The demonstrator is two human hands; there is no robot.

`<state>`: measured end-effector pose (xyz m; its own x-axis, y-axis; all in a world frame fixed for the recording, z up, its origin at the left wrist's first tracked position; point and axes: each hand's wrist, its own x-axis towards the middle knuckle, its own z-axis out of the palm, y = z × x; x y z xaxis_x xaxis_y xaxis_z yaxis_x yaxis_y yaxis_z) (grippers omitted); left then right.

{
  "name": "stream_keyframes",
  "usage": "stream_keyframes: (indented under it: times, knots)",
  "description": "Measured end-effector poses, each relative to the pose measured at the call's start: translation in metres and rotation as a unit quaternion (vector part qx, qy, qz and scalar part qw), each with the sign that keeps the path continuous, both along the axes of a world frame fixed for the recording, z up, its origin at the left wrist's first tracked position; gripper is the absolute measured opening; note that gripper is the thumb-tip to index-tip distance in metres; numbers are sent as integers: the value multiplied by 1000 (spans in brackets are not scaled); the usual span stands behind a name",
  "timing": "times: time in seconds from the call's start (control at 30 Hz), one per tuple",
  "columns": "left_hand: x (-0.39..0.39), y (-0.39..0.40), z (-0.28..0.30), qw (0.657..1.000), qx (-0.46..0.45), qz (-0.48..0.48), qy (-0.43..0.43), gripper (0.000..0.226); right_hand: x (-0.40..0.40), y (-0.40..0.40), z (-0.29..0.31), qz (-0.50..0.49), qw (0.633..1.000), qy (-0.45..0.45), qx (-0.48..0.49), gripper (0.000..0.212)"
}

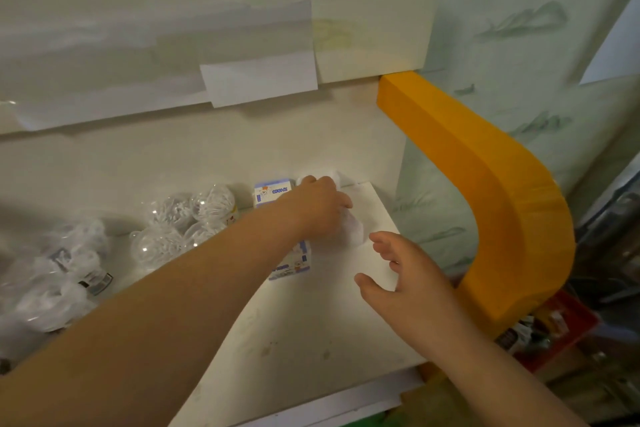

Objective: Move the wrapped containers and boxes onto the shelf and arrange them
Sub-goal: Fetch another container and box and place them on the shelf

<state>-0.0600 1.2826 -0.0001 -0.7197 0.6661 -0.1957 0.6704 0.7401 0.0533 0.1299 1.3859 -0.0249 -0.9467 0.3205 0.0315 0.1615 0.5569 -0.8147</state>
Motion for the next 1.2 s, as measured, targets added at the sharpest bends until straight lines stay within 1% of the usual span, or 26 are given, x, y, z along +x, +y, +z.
stream_keyframes:
  times: [0.03, 0.1, 0.17, 0.2, 0.3, 0.33, 0.37, 0.4, 0.43, 0.47, 0.53, 0.57, 0.63, 0.8, 0.97, 1.13, 1.2]
  knots:
    - [4, 1, -1, 1000, -15, 6, 20, 42, 0, 0, 0, -1, 1000, 1, -2, 57]
    - [11, 5, 2, 999, -11, 21, 47, 42, -1, -1, 1, -1, 1000, 3, 0, 57]
    - [15, 14, 6, 999, 14, 42, 29, 38, -2, -1, 1, 0, 1000, 4, 5, 56]
    - [17, 18, 7, 999, 7, 41, 26, 40, -2, -1, 1, 0, 1000, 4, 6, 56]
    - [16, 27, 5, 995, -54, 18, 85, 60, -1, 1, 0, -2, 1000, 2, 11, 55]
    - [15, 31, 3, 995, -40, 24, 90, 60, -1, 2, 1, -3, 1000, -1, 8, 55]
    - [14, 33, 1, 995, -34, 25, 93, 50, -1, 2, 1, -4, 1000, -3, 5, 55]
    - [13, 35, 0, 996, -26, 38, 79, 37, 0, 3, 1, -3, 1000, -3, 4, 55]
    - [11, 35, 0, 997, -14, 38, 68, 31, 1, 4, 2, 0, 1000, -3, 4, 55]
    - [8, 34, 1, 998, 6, 38, 49, 33, 1, 5, 2, 3, 1000, -3, 5, 56]
    - [1, 31, 2, 999, 39, 27, 24, 45, 2, 6, 2, 6, 1000, -6, 4, 56]
    - [-2, 30, 3, 998, 54, 25, 19, 50, 3, 7, 3, 7, 1000, -7, 4, 56]
    - [-7, 28, 5, 997, 70, 19, 26, 54, 4, 8, 3, 7, 1000, -11, 6, 56]
    - [-11, 21, 5, 994, 18, 14, 103, 53, 6, 10, 4, 13, 1000, -16, 13, 57]
    - [-12, 13, -1, 991, 15, 9, 133, 52, 6, 11, 3, 19, 1000, -9, 21, 56]
    - [-15, 11, -3, 987, 5, 32, 157, 47, 6, 10, 5, 27, 999, -4, 24, 56]
    - [-15, 9, -3, 986, 17, 47, 160, 44, 6, 11, 6, 30, 999, 2, 31, 56]
